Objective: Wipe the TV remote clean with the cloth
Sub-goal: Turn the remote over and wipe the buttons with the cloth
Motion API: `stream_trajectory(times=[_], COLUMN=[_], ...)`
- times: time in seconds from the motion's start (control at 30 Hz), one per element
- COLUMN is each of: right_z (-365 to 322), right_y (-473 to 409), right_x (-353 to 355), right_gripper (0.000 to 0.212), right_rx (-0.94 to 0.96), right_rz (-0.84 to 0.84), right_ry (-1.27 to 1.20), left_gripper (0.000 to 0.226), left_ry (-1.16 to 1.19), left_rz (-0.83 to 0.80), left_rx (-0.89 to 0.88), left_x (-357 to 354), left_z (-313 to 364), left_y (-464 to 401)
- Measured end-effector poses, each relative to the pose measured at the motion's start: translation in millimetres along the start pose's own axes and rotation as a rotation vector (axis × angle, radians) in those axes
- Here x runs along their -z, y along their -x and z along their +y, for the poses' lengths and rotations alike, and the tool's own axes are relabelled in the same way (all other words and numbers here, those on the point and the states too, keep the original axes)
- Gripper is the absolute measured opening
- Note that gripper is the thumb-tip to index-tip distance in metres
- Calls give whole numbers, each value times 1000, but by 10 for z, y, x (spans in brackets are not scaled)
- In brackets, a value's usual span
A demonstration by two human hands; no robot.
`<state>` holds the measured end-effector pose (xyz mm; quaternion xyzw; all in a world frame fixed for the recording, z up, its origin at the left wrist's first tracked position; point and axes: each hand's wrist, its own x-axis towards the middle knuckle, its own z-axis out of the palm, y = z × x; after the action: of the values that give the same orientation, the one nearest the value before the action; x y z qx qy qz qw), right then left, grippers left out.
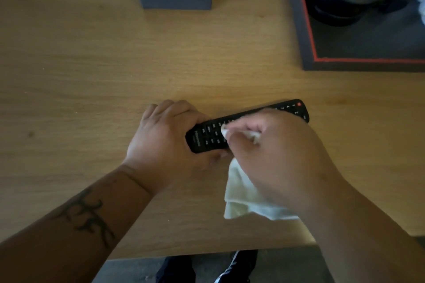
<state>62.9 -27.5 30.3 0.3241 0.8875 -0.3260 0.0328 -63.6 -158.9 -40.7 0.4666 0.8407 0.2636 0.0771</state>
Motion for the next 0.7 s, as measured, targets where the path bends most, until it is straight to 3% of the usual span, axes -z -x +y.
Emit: stream_trajectory(times=[0.17, 0.3, 0.43, 0.57, 0.63, 0.7], right_z=[-53, 85, 154, 129, 134, 145], right_y=[-64, 94, 38, -34, -37, -23], right_x=[-141, -50, 113, 155, 133, 113], right_gripper=[21, 16, 12, 11, 11, 17], right_rx=[64, 49, -60, -127, -126, -120], right_rz=[79, -53, -194, -26, 35, 53], right_ry=[96, 53, -389, -768, -799, -833], left_gripper=[54, 59, 67, 87, 69, 48], left_ry=[-16, -21, -39, -30, 44, 279], left_rz=[25, 2, -27, -50, 66, 80], left_rx=[-5, 2, 12, 59, 41, -23], left_x=[9, 15, 25, 98, 204, 327], left_z=[19, 11, 8, 18, 118, 335], left_y=[-2, 2, 9, 66, 158, 256])
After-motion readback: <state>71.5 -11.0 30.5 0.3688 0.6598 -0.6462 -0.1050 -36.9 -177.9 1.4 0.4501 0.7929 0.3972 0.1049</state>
